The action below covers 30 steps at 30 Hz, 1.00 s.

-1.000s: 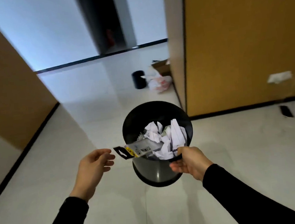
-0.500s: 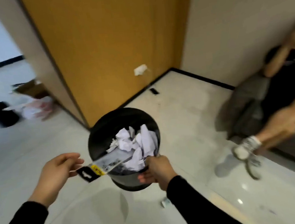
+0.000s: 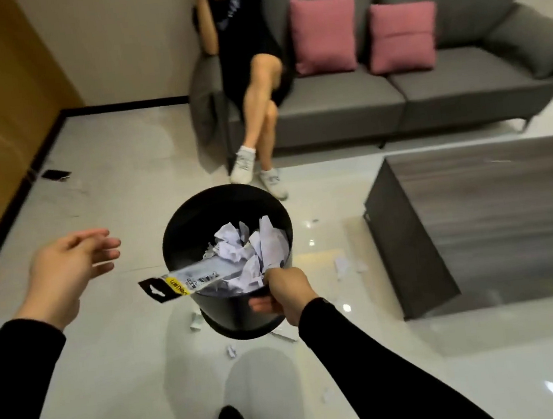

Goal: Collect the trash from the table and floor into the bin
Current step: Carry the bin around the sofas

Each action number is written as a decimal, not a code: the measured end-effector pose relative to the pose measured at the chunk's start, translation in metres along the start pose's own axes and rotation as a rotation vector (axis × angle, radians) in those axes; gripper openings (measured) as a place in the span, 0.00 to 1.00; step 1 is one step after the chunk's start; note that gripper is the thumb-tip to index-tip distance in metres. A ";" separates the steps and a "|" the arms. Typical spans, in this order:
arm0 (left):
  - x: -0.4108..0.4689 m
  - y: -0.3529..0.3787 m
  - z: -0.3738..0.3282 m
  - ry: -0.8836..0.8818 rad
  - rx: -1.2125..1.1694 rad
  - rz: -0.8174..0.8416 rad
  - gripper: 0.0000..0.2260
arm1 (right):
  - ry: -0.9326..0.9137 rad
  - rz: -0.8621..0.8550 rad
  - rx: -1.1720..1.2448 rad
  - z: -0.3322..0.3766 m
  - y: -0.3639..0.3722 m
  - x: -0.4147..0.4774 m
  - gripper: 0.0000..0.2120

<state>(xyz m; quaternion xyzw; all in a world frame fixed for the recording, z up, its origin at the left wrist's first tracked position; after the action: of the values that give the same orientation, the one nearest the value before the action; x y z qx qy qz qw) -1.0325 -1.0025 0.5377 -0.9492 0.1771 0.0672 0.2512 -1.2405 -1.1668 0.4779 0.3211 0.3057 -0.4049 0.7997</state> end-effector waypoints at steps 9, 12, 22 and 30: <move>0.038 0.112 -0.029 0.078 -0.043 0.161 0.07 | -0.066 -0.296 0.191 0.029 -0.115 0.038 0.08; 0.060 0.145 -0.032 0.110 -0.029 0.237 0.08 | -0.088 -0.364 0.258 0.035 -0.137 0.063 0.10; 0.077 0.299 -0.017 0.262 -0.023 0.449 0.06 | -0.187 -0.468 0.447 0.025 -0.236 0.125 0.07; 0.099 0.450 0.096 0.354 0.043 0.597 0.09 | -0.215 -0.572 0.540 -0.053 -0.319 0.242 0.07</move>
<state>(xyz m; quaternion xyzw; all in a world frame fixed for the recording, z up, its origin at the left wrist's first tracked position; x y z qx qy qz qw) -1.1105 -1.3494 0.2289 -0.8471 0.4890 -0.0318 0.2056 -1.4046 -1.3848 0.1796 0.3771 0.1800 -0.7081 0.5692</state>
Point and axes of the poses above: each hand's wrist, its own x-axis towards the middle knuckle, its own y-axis out of the palm, z = x × y, the point moved 1 cm from there along x, towards the middle knuckle, and after that the axes turned 12 degrees about x, right-handed, at the moved point
